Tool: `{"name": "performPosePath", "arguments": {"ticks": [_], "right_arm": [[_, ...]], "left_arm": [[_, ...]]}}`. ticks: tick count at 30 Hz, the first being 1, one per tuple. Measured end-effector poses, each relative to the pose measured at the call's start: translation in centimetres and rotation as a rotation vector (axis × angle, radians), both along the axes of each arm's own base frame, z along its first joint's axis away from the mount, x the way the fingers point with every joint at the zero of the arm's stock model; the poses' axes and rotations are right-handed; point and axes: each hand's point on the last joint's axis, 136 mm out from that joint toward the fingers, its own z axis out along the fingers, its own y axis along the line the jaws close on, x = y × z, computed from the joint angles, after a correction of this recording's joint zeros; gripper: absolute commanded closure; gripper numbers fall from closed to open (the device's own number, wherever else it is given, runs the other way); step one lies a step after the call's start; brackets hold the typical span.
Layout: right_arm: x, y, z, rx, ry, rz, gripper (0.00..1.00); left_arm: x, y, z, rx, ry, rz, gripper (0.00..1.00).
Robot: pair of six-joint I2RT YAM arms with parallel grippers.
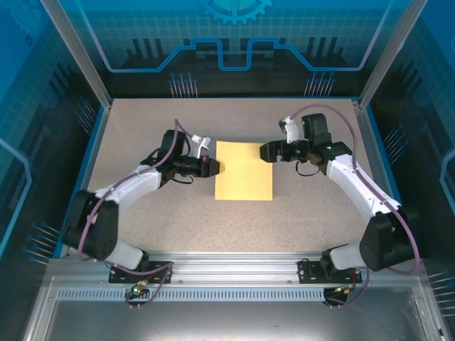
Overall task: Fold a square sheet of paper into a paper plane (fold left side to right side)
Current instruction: Place a square sheet of paper at the center of the table.
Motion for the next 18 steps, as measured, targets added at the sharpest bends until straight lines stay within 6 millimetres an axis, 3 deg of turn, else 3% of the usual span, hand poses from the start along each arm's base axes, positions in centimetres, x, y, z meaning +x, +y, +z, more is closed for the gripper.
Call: {"name": "performPosePath", "arguments": {"ticks": [3,7,12,18], "right_arm": [[-0.1,-0.7,-3.2,-0.041,0.086,-0.043,0.18],[-0.5,-0.5,-7.4,-0.030,0.223,-0.074,0.46],[-0.2,1.7,-11.9,0.023,0.364,-0.074,0.60],[-1.2,4.9,-16.5,0.017,0.496,-0.039,0.64]], "left_arm": [[0.2,0.3,-4.7,0.067,0.127,0.026,0.97],[0.5,0.9,-8.2,0.143,0.225,0.055,0.94],[1.7,1.2,-8.4,0.199,0.222,0.076,0.90],[2.4,1.5,-7.9,0.236,0.210,0.081,0.82]]}}
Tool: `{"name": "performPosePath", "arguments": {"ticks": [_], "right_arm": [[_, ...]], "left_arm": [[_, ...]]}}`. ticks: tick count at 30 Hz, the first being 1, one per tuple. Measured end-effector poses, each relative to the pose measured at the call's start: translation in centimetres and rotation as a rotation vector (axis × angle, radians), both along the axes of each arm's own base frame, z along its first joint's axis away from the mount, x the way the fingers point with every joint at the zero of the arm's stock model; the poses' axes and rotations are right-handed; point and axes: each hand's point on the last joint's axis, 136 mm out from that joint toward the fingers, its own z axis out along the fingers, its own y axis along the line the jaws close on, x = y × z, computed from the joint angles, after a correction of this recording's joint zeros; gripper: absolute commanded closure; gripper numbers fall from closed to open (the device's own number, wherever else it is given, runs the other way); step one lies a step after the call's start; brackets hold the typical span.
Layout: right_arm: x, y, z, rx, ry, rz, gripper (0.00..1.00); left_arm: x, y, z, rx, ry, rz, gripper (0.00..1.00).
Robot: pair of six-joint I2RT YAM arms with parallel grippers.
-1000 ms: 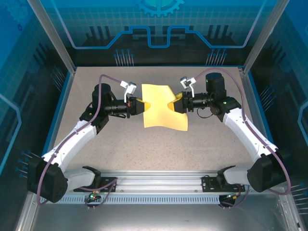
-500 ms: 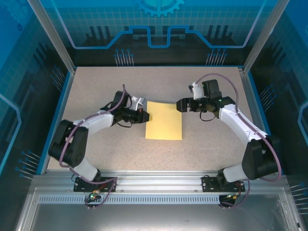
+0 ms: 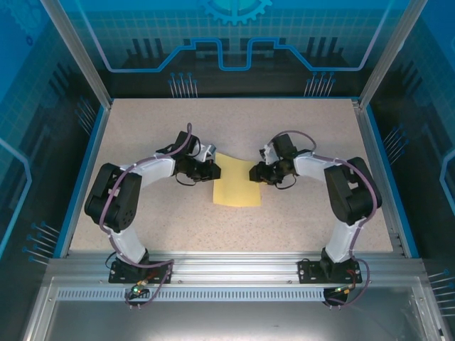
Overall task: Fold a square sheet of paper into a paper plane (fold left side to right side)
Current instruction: Place a square sheet of paper at the center of the table, then first fold in half a square sheet of paper at the center of the table.
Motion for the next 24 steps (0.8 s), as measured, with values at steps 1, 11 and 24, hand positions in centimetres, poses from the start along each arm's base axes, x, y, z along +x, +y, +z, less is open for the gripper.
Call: {"name": "performPosePath", "arguments": {"ticks": [1,11,24], "right_arm": [[0.0,0.2,-0.4,-0.002,0.010,0.000,0.64],[0.3,0.6,-1.4,-0.006,0.042,-0.021,0.65],[0.6,1.1,-1.0,0.095,0.036,-0.060,0.63]], "left_arm": [[0.0,0.0,-0.1,0.003,0.004,-0.001,0.80],[0.3,-1.0,-0.3,-0.023,0.052,-0.008,0.50],[1.3,-5.2,2.5,-0.177,0.052,-0.039,0.41]]}}
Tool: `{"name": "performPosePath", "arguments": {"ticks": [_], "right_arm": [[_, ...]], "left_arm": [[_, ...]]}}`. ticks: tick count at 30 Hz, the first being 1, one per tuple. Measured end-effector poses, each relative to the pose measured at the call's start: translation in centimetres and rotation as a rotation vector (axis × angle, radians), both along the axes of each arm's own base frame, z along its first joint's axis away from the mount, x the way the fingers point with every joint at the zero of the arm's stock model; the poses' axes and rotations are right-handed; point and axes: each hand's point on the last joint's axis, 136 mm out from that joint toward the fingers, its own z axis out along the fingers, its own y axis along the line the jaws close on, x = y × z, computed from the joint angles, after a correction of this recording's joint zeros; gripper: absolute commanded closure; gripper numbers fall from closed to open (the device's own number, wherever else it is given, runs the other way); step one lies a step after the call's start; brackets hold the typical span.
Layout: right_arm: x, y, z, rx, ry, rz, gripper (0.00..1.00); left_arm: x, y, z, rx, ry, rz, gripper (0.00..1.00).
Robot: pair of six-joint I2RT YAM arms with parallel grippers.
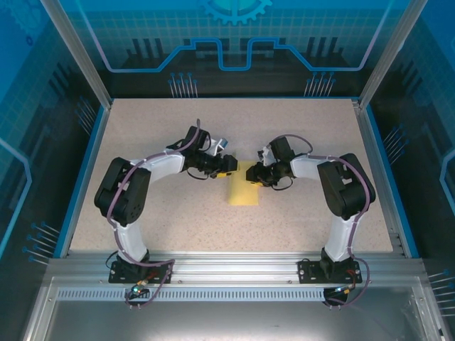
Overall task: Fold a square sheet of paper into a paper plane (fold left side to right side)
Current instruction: First fold in half a square sheet of paper at the center of the table.
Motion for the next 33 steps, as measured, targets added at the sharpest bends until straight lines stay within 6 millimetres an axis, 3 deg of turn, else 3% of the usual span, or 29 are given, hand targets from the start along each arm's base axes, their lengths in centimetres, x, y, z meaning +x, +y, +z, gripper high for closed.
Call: {"name": "performPosePath", "arguments": {"ticks": [7,13,21,29,33], "right_arm": [[0.3,-0.8,1.0,0.048,-0.002,-0.029,0.60],[1.8,-1.7,4.3,0.122,-0.067,-0.072,0.57],[2.7,-0.5,7.3,0.248,-0.108,-0.070,0.58],[2.1,1.3,7.1,0.284,-0.081,-0.040,0.61],[1.7,1.7,6.0,0.274,-0.048,-0.035,0.74]], "left_arm": [[0.3,-0.8,-1.4,-0.007,0.042,0.005,0.54],[0.7,-1.0,-1.2,-0.017,0.038,0.013,0.65],[0.8,-1.1,-1.6,-0.018,0.050,0.020,0.76],[0.8,-1.1,-2.2,-0.013,0.064,0.021,0.78],[0.8,-1.1,-2.2,-0.013,0.064,0.021,0.78]]}}
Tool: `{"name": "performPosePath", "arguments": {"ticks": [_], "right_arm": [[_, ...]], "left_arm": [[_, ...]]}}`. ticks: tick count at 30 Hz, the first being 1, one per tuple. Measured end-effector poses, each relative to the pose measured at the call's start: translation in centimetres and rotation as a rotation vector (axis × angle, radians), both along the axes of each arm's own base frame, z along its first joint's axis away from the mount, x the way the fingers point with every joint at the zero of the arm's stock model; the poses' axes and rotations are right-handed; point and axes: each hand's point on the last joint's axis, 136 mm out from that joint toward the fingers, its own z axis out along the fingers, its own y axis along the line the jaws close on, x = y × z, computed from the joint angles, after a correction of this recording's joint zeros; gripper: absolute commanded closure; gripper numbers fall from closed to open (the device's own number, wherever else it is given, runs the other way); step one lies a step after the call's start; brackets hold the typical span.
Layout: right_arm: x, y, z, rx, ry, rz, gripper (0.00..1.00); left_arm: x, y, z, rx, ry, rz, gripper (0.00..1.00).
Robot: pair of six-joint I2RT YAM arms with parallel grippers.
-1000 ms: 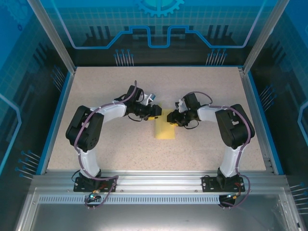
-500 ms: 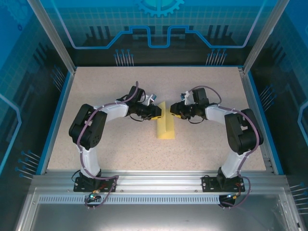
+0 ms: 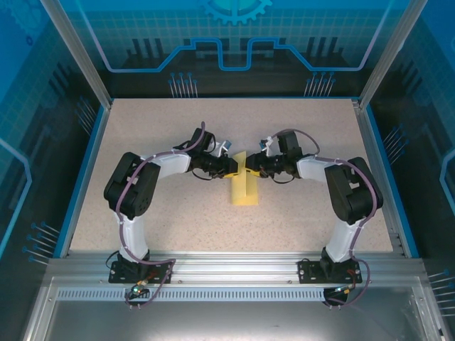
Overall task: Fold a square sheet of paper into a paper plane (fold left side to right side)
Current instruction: First fold in half a square sheet of paper at the center of the table.
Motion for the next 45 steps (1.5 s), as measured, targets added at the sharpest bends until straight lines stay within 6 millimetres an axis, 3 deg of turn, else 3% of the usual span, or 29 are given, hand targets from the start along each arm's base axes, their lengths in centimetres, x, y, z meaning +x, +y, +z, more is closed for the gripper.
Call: {"name": "performPosePath", "arguments": {"ticks": [3,6,12,16,22,30,37,40,45], "right_arm": [[-0.3,-0.1,-0.4,-0.013,0.014,0.004,0.89],[-0.4,-0.2,-0.6,-0.030,0.017,0.010,0.98],[-0.2,-1.0,-1.1,-0.100,0.005,0.017,1.00],[0.1,-2.1,-1.7,-0.156,-0.002,0.011,1.00],[0.0,-3.4,-2.7,-0.221,0.005,0.011,0.99],[-0.4,-3.9,-4.5,-0.265,0.029,0.025,0.97],[-0.3,-4.3,-5.5,-0.279,0.038,0.028,0.94],[-0.4,-4.4,-5.9,-0.282,0.046,0.032,0.91],[-0.4,-4.4,-5.9,-0.283,0.040,0.035,0.72]], "left_arm": [[0.0,0.0,0.0,0.000,0.000,0.000,0.76],[0.0,0.0,-0.1,0.004,-0.001,0.003,0.72],[0.1,1.1,0.1,0.073,-0.022,0.045,0.53],[-0.1,2.5,0.9,0.145,-0.041,0.093,0.51],[-1.2,3.8,-1.0,0.229,0.010,0.130,0.47],[-2.7,2.4,-4.3,0.259,0.106,0.105,0.46],[-1.9,1.2,-4.3,0.261,0.113,0.096,0.50],[-1.7,0.6,-4.4,0.264,0.114,0.085,0.53],[-1.8,-0.1,-4.9,0.295,0.130,0.068,0.58]]}}
